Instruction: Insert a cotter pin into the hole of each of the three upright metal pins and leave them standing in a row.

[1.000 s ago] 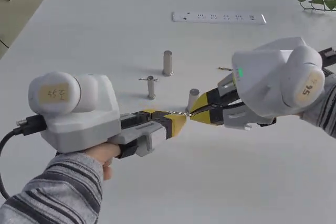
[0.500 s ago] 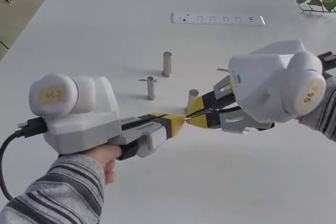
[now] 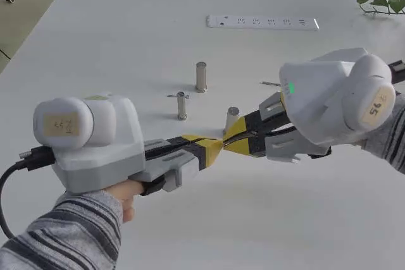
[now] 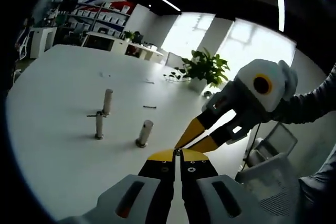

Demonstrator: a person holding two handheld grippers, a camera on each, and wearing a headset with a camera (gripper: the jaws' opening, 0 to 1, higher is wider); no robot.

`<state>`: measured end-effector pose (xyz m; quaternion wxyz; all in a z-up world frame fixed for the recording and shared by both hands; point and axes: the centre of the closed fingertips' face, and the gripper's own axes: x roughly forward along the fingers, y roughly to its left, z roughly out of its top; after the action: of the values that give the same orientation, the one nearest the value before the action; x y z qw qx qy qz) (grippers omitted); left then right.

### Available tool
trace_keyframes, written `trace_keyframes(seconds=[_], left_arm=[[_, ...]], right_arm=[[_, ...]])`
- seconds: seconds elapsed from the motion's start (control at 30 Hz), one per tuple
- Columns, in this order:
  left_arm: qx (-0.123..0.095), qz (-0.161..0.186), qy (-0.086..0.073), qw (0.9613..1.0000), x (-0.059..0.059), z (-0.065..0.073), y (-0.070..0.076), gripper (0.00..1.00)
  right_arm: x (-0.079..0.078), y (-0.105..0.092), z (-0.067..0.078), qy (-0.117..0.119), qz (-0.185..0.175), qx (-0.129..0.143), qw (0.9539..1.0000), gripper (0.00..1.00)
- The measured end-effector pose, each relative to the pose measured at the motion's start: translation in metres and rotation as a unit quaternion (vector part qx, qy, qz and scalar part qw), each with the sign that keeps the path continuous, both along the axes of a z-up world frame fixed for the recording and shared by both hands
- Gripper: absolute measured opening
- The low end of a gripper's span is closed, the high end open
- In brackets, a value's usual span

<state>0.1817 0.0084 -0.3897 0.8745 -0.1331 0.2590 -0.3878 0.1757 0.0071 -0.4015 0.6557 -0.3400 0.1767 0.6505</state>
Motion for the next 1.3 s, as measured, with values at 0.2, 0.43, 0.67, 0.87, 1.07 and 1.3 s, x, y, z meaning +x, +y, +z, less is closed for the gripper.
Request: trace_keyframes(seconds=[0.2, 0.43, 0.67, 0.87, 1.07, 1.3], left_arm=[[0.019, -0.026, -0.027, 0.9991, -0.003, 0.001, -0.001, 0.0], [0.041, -0.058, -0.059, 0.9957, -0.01, 0.002, 0.0, 0.0], [0.04, -0.085, -0.079, 0.9924, -0.018, 0.005, -0.003, 0.0], [0.028, -0.1, -0.083, 0.9912, -0.022, 0.008, -0.006, 0.0], [0.017, -0.103, -0.079, 0.9914, -0.024, 0.008, -0.007, 0.0], [0.009, -0.098, -0.058, 0.9935, -0.024, 0.004, -0.005, 0.0]], right_arm=[[0.0, -0.005, -0.003, 0.074, -0.043, 0.033, 0.9958, 0.01], [-0.005, -0.006, -0.003, 0.163, -0.095, 0.081, 0.9788, 0.05], [-0.017, -0.007, -0.003, 0.228, -0.105, 0.104, 0.9623, 0.07], [-0.022, -0.005, -0.002, 0.24, -0.104, 0.11, 0.9589, 0.06], [-0.027, -0.003, -0.002, 0.233, -0.093, 0.104, 0.9624, 0.01], [-0.026, -0.006, -0.001, 0.203, -0.073, 0.085, 0.9728, 0.0]])
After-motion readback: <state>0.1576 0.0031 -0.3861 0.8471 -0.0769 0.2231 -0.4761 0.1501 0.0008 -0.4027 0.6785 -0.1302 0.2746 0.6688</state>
